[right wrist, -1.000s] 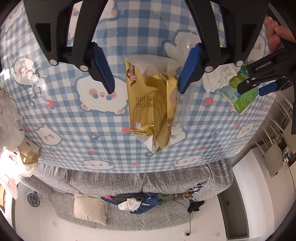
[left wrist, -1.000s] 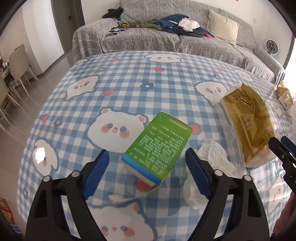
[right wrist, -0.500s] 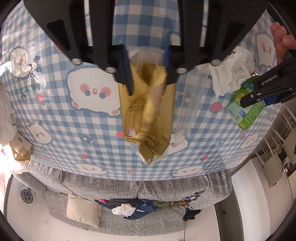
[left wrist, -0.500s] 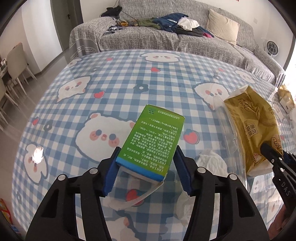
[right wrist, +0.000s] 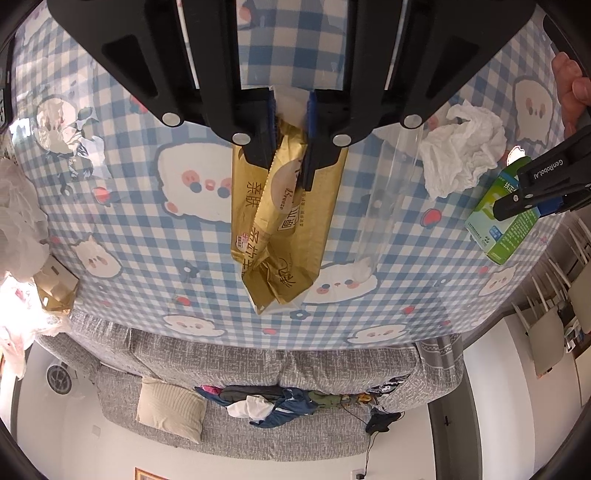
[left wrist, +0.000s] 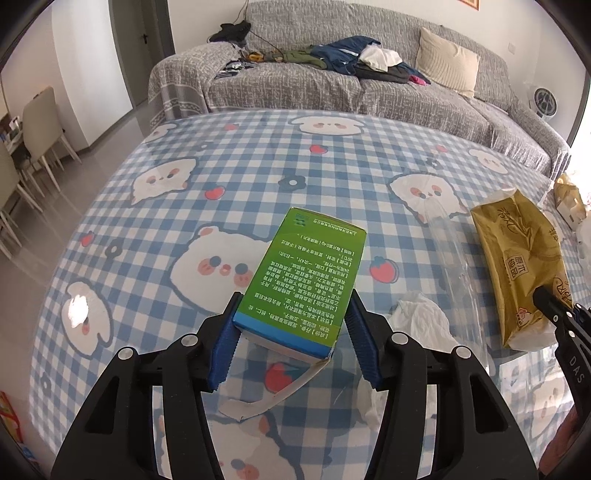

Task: Collect trash
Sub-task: 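Grasp the green medicine box with the left tool while the right tool grasps the gold snack bag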

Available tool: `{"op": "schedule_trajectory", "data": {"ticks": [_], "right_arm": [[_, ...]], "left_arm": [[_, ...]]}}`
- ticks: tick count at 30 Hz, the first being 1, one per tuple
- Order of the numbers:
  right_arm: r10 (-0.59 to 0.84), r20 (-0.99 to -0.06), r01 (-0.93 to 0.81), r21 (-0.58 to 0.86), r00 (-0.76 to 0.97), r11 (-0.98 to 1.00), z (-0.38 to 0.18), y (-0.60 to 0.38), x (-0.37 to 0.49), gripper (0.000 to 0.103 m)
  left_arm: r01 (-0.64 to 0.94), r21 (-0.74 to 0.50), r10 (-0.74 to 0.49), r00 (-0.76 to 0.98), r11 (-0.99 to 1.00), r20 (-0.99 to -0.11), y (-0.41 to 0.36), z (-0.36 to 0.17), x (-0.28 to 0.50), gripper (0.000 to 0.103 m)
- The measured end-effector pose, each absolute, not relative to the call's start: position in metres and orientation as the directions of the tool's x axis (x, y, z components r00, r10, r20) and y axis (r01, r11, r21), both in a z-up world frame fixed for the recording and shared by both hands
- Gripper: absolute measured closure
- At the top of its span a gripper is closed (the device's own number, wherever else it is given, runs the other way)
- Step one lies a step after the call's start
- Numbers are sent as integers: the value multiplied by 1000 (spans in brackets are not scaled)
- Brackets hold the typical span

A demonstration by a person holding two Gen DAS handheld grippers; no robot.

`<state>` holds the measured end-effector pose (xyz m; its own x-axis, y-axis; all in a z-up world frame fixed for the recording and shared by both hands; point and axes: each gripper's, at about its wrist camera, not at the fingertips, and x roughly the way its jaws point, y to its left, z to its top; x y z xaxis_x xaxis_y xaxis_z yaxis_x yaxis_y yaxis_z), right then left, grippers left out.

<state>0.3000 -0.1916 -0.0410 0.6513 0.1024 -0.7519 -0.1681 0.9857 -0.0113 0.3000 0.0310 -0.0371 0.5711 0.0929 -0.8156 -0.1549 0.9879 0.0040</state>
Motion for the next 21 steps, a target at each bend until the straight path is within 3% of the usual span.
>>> {"op": "schedule_trajectory", "data": {"ticks": [21], "right_arm": [[79, -709, -155, -43, 700, 987, -5, -198, 229, 96]], "left_arm": [[-146, -5, 85, 609, 989, -788, 24, -4, 229, 49]]}}
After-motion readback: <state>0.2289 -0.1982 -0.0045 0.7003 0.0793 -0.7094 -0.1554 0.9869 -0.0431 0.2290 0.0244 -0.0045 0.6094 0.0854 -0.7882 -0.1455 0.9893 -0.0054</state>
